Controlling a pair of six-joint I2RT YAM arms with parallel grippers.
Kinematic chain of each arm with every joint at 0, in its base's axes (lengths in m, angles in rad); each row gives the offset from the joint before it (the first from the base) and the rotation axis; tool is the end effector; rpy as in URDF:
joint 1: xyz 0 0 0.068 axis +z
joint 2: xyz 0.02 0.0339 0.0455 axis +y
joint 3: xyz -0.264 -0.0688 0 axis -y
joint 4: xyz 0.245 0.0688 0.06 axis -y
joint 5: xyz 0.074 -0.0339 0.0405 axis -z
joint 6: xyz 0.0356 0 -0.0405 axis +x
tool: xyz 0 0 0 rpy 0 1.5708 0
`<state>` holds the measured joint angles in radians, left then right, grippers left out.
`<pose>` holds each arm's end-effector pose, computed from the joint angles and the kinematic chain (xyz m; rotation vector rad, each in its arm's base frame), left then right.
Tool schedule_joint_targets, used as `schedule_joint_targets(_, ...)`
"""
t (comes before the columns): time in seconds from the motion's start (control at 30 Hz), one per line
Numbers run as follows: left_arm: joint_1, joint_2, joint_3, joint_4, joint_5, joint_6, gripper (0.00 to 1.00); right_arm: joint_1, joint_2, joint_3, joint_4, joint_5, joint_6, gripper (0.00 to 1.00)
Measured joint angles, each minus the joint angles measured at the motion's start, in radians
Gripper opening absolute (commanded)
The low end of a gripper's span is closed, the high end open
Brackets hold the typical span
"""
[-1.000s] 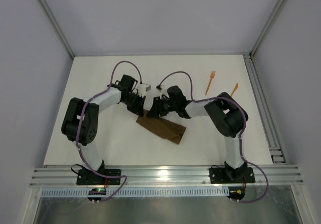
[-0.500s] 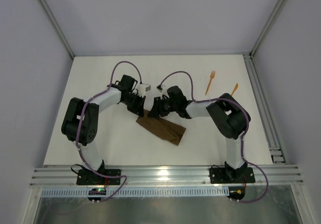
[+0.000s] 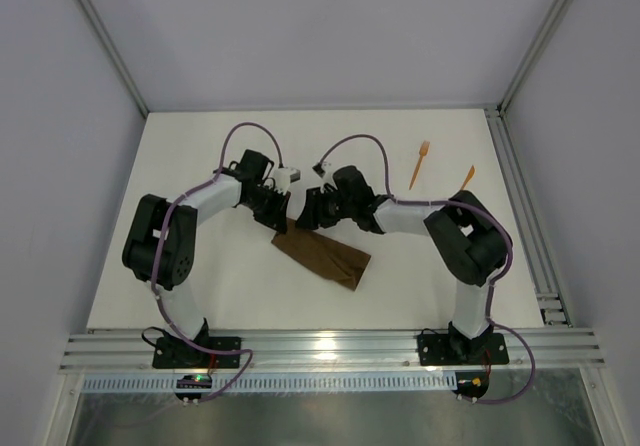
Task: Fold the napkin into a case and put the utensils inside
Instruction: Stuff the top corner of the smaller-rectangle-folded napkin into the folded napkin.
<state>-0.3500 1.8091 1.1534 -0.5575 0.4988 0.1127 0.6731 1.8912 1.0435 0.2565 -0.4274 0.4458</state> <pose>0.3229 -0.1360 0.1696 0.7542 2.6491 -0.7547 0.3025 0.2600 0.1608 -0.5253 2.2552 1.0739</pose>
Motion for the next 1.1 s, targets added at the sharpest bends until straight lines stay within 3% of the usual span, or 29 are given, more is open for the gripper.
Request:
schedule_joint_targets(0.27,0.001,0.0,-0.006,0.0,0.003,-0.001,0.0,0.05,0.042,0.033,-0.011,0.002,0.0,0.45)
schedule_joint_targets(1.1,0.003,0.0,-0.01,0.0,0.011,-0.001,0.0,0.056,0.037,0.053,-0.12,0.099,-0.082,0.45)
